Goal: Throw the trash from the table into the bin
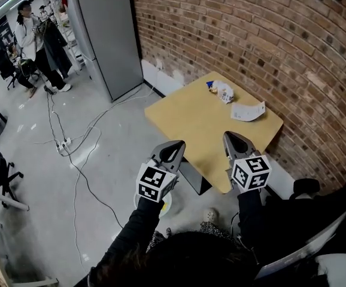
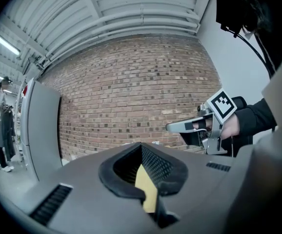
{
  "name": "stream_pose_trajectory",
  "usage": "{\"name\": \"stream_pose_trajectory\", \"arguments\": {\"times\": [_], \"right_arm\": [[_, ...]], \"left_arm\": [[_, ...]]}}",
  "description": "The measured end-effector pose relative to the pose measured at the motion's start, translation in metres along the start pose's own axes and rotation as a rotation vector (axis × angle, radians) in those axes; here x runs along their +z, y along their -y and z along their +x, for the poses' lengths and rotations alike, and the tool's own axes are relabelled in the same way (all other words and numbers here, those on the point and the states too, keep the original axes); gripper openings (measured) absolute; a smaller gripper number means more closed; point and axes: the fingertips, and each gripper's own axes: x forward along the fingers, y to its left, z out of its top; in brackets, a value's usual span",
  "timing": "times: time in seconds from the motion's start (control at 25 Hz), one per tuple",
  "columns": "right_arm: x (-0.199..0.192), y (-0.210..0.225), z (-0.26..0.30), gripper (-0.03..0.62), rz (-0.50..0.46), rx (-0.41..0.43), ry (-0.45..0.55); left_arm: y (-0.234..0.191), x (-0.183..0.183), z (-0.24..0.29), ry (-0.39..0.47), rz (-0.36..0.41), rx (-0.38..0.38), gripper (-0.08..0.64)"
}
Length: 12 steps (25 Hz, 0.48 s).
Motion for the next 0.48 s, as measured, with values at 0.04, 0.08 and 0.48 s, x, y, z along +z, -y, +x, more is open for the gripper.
{"name": "stream_pose_trajectory", "arguments": {"times": [0.04,0.08,0.48], "right_arm": [[-0.001,0.01,0.0,0.012,-0.005,0.001,-0.007],[-0.002,0.019,0.0,0.012,-0.011,0.004,-0.017],[-0.012,0.11,0.016,0.012,-0.03,0.012,-0.064]], "left_arm": [[0.004,0.001,0.009,0.001,0.004,0.001,0.005],[0.007,0.003,0.018,0.002,0.009,0.004,0.005],[0.017,0.003,0.102,0.0,-0.017,0.016,0.005]]}}
